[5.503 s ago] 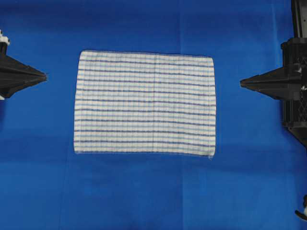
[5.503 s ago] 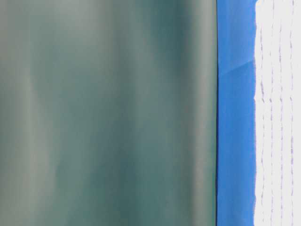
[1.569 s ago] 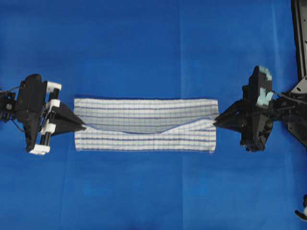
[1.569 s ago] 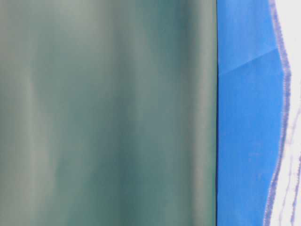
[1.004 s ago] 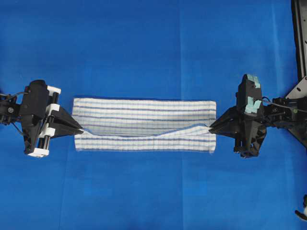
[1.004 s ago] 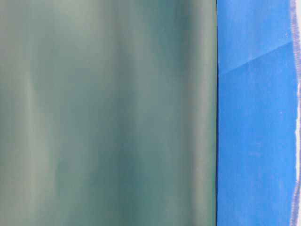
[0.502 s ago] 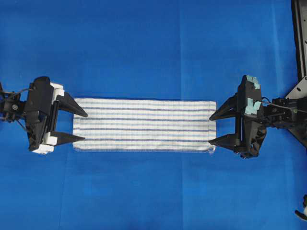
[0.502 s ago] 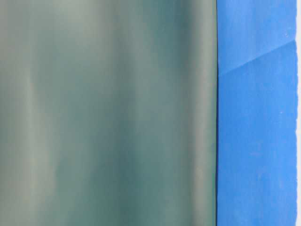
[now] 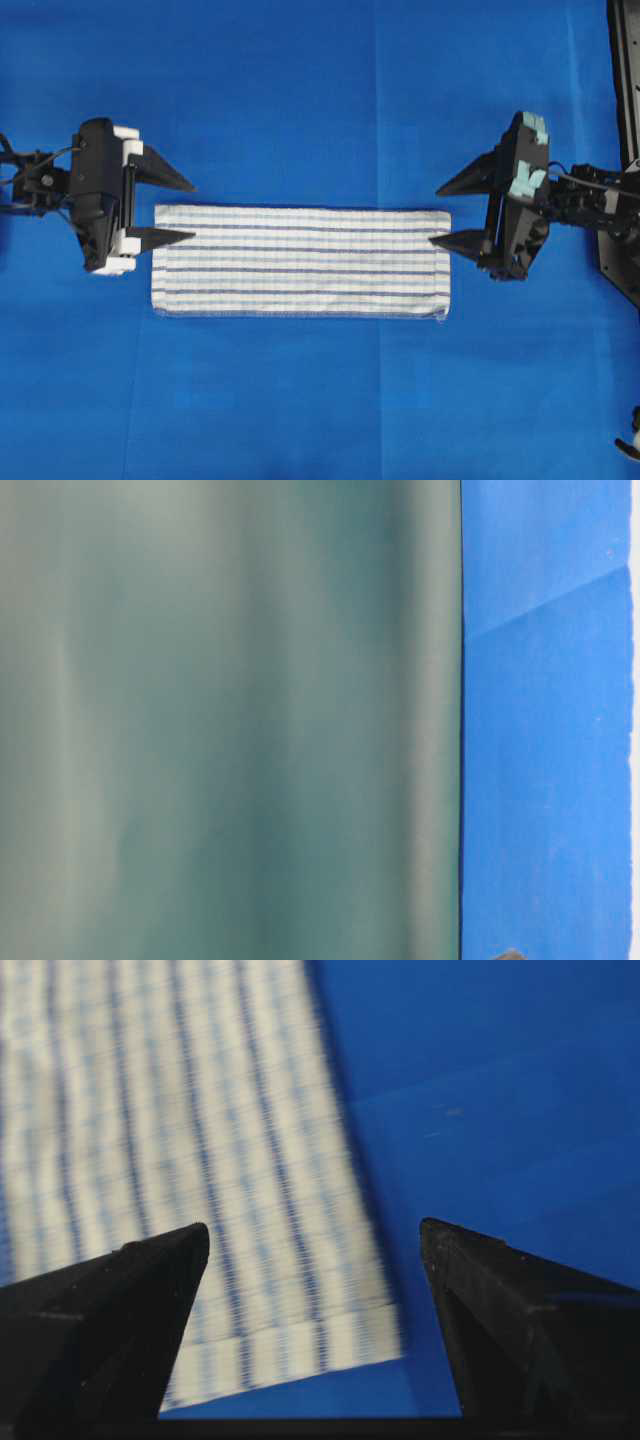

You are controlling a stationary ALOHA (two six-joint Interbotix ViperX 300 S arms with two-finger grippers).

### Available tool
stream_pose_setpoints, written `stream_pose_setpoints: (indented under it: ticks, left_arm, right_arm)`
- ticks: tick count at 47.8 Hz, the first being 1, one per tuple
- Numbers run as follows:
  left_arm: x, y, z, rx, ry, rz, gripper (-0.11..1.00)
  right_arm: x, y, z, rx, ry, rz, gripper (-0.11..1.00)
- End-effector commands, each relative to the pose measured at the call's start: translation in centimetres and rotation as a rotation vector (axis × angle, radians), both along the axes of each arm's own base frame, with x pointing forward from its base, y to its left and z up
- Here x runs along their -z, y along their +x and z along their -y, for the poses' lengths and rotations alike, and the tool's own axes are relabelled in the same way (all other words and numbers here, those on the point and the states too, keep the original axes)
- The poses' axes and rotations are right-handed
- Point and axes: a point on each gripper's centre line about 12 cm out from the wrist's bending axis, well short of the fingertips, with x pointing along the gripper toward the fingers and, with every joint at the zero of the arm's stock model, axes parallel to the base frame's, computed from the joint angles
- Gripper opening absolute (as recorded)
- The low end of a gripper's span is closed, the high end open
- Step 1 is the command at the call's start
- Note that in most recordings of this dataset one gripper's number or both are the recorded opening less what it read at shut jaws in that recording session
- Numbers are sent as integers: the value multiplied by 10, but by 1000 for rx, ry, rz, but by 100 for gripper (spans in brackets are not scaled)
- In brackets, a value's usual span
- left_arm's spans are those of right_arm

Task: Fold the blue towel.
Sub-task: 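Release the corners and raise both grippers, then grasp the folded towel's left and right ends with both grippers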

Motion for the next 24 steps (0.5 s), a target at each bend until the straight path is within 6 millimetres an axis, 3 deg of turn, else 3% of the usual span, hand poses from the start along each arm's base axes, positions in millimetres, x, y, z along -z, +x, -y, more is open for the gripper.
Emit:
stream_pose_setpoints:
  ticks: [1, 7, 18, 24]
  left_arm:
    - [-4, 5, -4, -6, 8, 4, 69]
    - [2, 7, -7, -15, 11, -21, 68]
    - [32, 10, -8, -22, -2, -115, 67]
    - [46, 11, -7, -19, -6, -164, 60]
  right_arm:
    - [-5, 3, 5, 14, -11, 19, 88]
    - [4, 2, 9, 28, -15, -10, 88]
    - [30, 8, 11, 45, -26, -91, 88]
    - [40, 13, 9, 35, -25, -129, 83]
